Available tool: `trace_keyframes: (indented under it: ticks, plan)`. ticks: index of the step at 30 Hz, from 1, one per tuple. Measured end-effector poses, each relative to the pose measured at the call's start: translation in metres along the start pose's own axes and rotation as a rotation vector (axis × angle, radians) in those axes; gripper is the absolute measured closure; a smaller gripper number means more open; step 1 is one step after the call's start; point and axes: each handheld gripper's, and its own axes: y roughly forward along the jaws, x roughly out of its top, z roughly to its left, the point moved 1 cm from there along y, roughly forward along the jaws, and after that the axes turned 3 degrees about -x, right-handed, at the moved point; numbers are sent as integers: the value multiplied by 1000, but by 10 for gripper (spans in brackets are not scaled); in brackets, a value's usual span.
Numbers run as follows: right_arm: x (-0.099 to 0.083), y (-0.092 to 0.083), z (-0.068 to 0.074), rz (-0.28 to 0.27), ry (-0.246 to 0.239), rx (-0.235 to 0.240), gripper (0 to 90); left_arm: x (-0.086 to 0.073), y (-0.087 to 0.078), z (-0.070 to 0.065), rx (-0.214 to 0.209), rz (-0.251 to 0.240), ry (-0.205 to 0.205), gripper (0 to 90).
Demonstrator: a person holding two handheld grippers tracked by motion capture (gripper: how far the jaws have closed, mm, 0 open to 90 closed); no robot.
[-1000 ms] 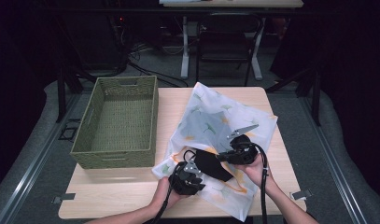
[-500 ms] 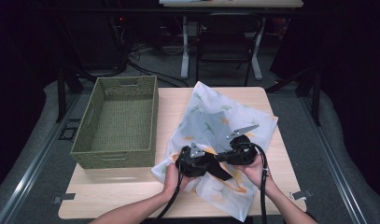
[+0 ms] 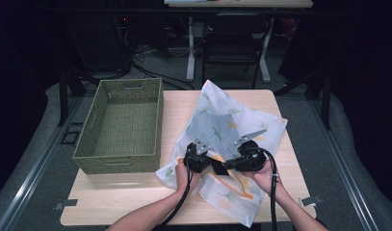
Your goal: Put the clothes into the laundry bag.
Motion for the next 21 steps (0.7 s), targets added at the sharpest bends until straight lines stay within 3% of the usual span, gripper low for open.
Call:
trace_keyframes:
  ticks: [8, 12, 17, 19, 20, 21]
  plan:
    - [-1, 3, 0, 19, -3, -5, 886, -3, -16, 2, -42, 72, 34, 534]
    - [-2, 5, -1, 24, 2, 3, 885, -8, -34, 3, -72, 123, 70, 492]
    - [-2, 5, -2, 27, -8, -1, 885, -14, -52, 1, -100, 146, 95, 467]
    - [-2, 4, -1, 24, -9, -4, 885, -14, -63, -1, -97, 145, 131, 454]
    - [-2, 4, 0, 22, -10, -5, 885, -10, -73, -1, -69, 113, 159, 444]
    - [-2, 4, 0, 22, -10, -5, 885, -10, -73, -1, -69, 113, 159, 437]
